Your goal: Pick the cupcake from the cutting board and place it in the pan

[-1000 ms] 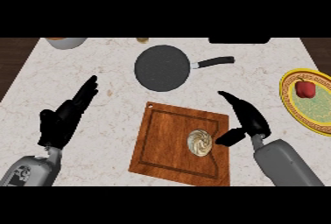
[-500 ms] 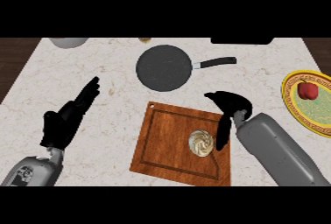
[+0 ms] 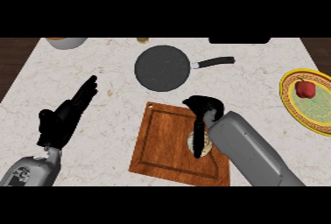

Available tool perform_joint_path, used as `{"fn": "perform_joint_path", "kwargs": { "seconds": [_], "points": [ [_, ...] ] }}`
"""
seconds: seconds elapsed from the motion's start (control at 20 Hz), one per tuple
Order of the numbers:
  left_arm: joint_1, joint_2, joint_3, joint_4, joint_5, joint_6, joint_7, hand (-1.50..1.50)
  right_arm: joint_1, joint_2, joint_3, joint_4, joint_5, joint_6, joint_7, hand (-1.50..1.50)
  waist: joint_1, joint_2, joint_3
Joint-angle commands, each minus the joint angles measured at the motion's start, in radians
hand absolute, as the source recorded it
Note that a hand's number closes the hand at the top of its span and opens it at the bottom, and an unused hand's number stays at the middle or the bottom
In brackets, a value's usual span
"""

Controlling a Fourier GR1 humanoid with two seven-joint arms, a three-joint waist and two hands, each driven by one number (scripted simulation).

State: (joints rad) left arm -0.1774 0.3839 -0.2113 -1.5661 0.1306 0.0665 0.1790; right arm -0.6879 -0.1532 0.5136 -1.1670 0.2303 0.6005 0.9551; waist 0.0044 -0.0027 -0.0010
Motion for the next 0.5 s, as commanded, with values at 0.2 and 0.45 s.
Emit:
{"fn": "perform_joint_path", "kwargs": {
  "seconds": [0.2,0.45],
  "points": [
    [0.087,0.010,0.016,-0.064,-0.005,-0.031,-0.012,0.00,-0.003,0.003,0.028,-0.009,0.034,0.094,0.160,-1.50,0.005,-0.002,0.000],
    [-0.014,-0.066,0.002,0.011,-0.067,0.018,0.017,0.00,0.050,-0.006,0.033,-0.049,0.061,0.110,0.166,-1.50,-0.010,0.000,0.001]
  ]
}}
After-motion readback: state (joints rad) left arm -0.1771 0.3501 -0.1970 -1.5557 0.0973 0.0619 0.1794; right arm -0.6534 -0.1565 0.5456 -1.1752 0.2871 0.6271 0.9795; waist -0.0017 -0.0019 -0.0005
